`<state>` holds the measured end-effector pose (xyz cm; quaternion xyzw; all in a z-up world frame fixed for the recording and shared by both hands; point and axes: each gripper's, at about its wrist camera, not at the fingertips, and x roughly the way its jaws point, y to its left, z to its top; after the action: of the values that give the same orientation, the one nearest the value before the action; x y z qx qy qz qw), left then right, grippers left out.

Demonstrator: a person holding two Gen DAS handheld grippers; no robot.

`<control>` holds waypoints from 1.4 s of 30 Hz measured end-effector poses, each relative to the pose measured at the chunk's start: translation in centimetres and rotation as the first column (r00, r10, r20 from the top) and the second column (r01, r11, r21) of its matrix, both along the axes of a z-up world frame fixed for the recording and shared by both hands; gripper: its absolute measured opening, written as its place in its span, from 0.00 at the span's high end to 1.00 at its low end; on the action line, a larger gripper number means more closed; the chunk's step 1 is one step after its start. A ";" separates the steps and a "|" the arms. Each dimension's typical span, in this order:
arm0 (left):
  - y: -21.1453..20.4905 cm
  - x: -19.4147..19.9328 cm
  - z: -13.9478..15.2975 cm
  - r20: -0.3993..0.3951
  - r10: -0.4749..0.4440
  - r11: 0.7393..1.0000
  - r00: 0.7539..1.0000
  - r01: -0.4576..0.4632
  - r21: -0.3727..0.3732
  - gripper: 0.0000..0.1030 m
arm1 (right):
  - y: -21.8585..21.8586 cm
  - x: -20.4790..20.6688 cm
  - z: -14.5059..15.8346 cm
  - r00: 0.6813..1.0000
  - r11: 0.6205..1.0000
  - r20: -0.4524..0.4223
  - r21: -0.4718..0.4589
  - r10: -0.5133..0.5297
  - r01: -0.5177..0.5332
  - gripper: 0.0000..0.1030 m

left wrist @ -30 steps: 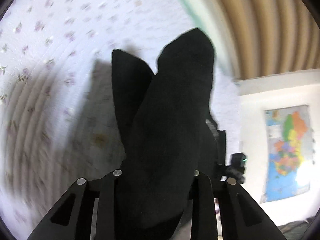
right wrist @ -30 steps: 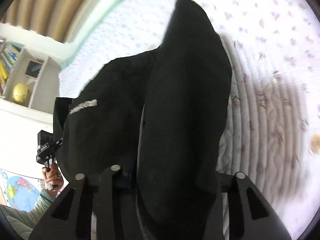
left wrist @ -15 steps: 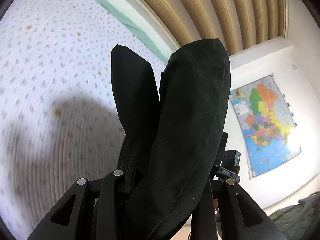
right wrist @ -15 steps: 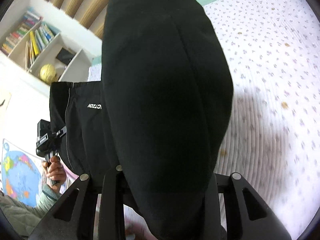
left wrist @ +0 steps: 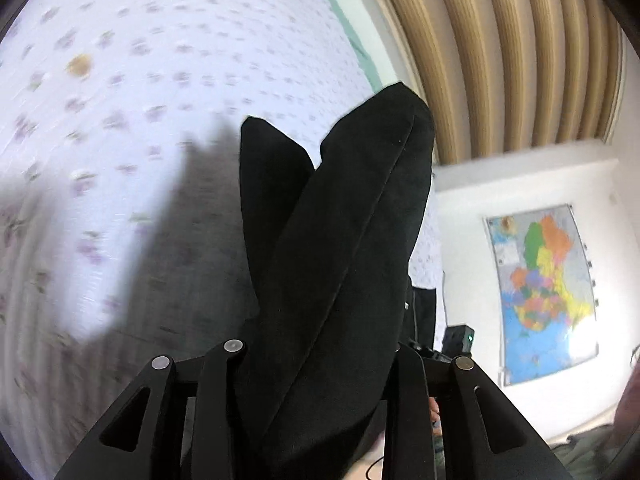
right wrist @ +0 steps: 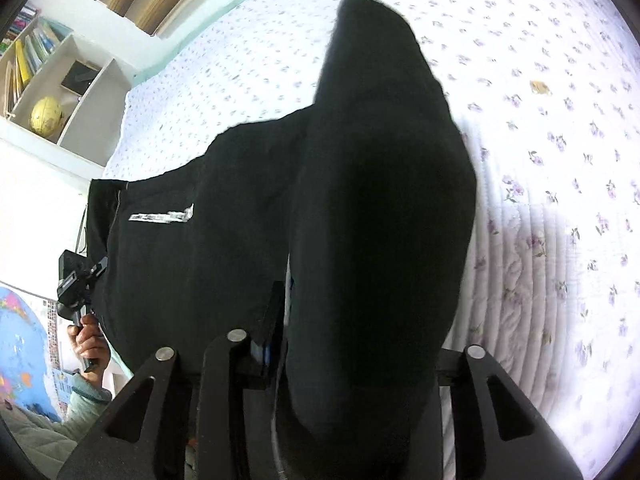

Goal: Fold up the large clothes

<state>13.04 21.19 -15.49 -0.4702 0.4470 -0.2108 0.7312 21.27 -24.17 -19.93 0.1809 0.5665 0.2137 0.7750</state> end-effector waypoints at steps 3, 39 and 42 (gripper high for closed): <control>0.6 0.3 -2.9 -0.032 0.023 1.000 0.999 -0.023 -0.005 0.55 | -0.2 -0.2 -1.8 1.000 1.000 0.026 -0.003 -0.006 0.006 0.42; -4.3 4.5 2.8 -0.027 0.065 0.756 0.998 -0.031 0.654 0.29 | 5.2 -2.2 -2.1 0.969 0.934 0.191 -0.292 -0.155 0.207 0.17; -7.0 0.8 7.9 0.130 0.033 0.614 0.991 -0.123 0.780 0.29 | 5.4 -5.3 1.4 0.936 0.930 0.299 -0.255 -0.184 0.265 0.17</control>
<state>13.88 14.19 -7.60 -0.1105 0.4350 0.0139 0.8935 15.99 -18.78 -18.56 0.0982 0.4563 0.0597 0.8824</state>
